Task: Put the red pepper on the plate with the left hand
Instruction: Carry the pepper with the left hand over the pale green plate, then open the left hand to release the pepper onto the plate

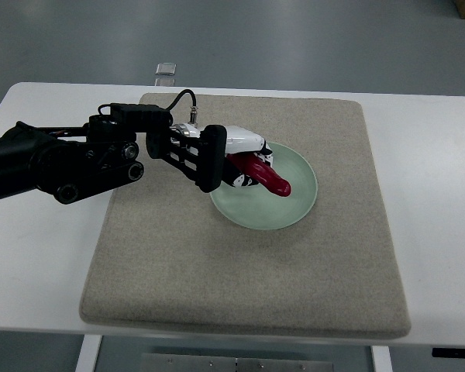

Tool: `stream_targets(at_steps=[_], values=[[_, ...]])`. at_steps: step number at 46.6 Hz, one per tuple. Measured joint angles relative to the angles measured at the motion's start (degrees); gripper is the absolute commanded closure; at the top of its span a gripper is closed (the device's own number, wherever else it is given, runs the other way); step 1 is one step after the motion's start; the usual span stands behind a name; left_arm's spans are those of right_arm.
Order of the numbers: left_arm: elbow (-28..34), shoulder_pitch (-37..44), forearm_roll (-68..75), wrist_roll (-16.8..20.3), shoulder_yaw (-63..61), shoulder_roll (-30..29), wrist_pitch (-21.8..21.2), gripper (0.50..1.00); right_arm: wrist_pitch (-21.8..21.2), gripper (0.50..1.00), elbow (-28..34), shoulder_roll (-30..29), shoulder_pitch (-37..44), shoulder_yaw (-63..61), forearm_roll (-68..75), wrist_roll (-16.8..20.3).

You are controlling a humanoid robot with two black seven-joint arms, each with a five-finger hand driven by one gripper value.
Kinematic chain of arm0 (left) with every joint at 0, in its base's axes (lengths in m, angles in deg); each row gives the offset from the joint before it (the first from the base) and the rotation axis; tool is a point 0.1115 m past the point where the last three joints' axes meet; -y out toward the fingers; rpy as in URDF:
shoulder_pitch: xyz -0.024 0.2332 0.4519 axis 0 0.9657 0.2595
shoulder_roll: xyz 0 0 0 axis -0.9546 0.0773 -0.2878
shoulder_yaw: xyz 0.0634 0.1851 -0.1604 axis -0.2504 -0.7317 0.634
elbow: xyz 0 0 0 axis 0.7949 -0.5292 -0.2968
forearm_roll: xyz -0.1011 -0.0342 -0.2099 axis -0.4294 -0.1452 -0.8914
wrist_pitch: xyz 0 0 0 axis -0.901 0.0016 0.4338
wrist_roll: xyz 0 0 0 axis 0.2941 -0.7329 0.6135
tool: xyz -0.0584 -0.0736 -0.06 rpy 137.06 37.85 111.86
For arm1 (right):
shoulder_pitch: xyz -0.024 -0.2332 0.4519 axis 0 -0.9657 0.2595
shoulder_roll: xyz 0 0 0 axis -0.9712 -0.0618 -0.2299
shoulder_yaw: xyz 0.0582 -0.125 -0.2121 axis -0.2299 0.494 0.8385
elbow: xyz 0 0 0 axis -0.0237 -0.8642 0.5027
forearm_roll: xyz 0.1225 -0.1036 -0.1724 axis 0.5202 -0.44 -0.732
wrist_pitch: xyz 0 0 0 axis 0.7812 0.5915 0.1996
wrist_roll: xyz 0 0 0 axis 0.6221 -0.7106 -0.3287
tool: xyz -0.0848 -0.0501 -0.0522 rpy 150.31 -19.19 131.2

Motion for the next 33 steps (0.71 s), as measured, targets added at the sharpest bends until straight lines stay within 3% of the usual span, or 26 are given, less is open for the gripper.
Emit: stream_targets(at_steps=[4, 15, 25, 33], values=[[0.3, 0.0, 0.0, 0.0, 0.0, 0.0, 0.0, 0.542, 0.0, 0.572, 0.0, 0.0, 0.0, 0.0, 0.0, 0.0], [0.2, 0.1, -0.4, 0.0, 0.0, 0.0, 0.0, 0.51, 0.0, 0.572, 0.0, 0.0, 0.0, 0.0, 0.0, 0.0], [0.2, -0.2, -3.3, 0.0, 1.2, -1.4, -0.6, 0.508, 0.0, 0.572, 0.0, 0.0, 0.0, 0.0, 0.0, 0.0], [2.3, -0.4, -18.5, 0.0, 3.9, -3.4, -1.1, 0.506, 0.0, 0.572, 0.0, 0.0, 0.0, 0.0, 0.0, 0.0]])
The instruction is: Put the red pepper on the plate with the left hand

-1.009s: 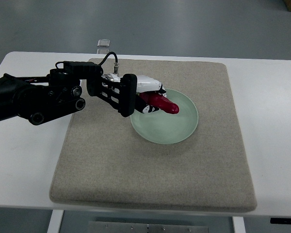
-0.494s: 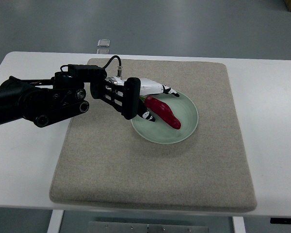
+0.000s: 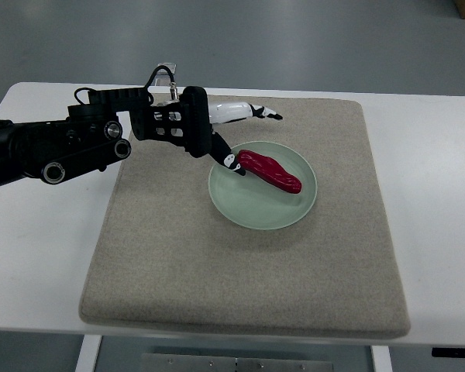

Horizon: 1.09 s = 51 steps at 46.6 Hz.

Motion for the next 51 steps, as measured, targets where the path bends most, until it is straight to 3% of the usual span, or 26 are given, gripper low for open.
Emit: stream_targets(at_steps=[18, 29, 37, 47, 51], values=[[3.2, 1.6, -38.8, -0.1, 4.5, -7.3, 1.0, 0.504, 0.0, 0.572, 0.0, 0.0, 0.0, 0.0, 0.0, 0.0], [3.3, 8.0, -53.4, -0.4, 7.9, -7.5, 1.5, 0.504, 0.0, 0.572, 0.0, 0.0, 0.0, 0.0, 0.0, 0.0], [3.8, 12.8, -58.1, -1.0, 14.6, -8.2, 5.3, 0.504, 0.0, 0.572, 0.0, 0.0, 0.0, 0.0, 0.0, 0.0], [4.1, 18.1, -66.4, -10.3, 23.5, -8.4, 7.2, 0.504, 0.0, 0.572, 0.0, 0.0, 0.0, 0.0, 0.0, 0.0], [4.5, 18.9, -68.3, -11.9, 25.1, -8.4, 7.3, 0.504, 0.0, 0.572, 0.0, 0.0, 0.0, 0.0, 0.0, 0.0]])
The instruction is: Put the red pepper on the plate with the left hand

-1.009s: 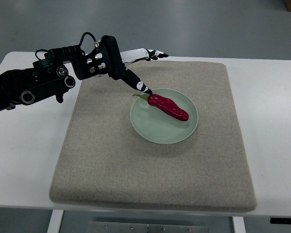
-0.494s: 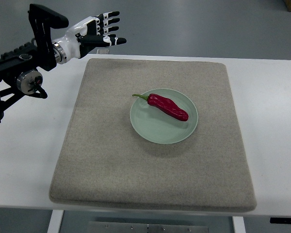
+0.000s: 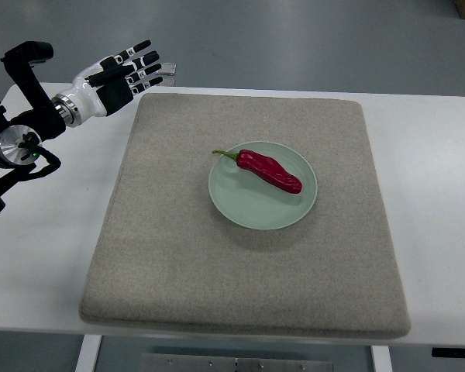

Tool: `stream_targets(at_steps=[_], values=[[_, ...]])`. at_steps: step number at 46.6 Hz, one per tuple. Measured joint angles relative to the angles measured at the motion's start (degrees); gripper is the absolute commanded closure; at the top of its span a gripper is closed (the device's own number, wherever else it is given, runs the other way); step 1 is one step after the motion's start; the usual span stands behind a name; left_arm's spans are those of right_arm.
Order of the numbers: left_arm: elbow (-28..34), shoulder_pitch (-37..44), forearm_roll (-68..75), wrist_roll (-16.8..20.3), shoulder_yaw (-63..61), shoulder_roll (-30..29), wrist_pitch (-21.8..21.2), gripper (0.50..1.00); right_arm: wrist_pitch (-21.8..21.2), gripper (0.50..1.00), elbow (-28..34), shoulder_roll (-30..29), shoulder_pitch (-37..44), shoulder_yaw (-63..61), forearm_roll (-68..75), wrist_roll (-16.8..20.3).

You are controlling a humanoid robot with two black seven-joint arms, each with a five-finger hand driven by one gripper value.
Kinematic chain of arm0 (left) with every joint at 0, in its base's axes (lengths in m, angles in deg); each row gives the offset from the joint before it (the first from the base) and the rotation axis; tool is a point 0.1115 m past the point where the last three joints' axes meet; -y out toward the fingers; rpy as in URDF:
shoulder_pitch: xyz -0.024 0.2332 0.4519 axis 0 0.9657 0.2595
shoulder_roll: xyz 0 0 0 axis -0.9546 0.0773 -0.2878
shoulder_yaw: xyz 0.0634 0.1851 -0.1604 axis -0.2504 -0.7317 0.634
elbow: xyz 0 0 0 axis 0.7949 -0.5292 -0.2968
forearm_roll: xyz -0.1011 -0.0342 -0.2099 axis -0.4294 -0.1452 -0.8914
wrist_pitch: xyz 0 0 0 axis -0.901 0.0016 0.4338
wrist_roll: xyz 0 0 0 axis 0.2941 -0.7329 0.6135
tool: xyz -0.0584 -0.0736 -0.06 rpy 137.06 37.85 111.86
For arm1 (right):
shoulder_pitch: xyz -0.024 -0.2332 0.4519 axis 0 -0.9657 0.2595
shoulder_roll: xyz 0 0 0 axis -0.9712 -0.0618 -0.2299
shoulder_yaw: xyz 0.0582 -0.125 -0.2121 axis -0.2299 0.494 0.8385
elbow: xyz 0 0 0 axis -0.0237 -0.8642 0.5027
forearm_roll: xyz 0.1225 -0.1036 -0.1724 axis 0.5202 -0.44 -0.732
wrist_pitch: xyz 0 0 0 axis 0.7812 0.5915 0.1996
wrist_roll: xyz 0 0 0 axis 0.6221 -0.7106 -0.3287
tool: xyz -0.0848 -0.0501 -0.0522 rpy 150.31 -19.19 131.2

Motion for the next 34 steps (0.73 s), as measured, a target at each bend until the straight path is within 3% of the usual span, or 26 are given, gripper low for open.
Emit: stream_targets(at_steps=[9, 34], values=[[0.9, 0.2, -0.8, -0.2, 0.6, -0.3, 2.1, 0.504, 0.0, 0.572, 0.0, 0.0, 0.0, 0.0, 0.0, 0.0], [2.0, 0.2, -0.8, -0.1, 0.6, -1.2, 2.7, 0.504, -0.4, 0.572, 0.1, 0.0, -0.1, -0.1, -0.3, 0.0]])
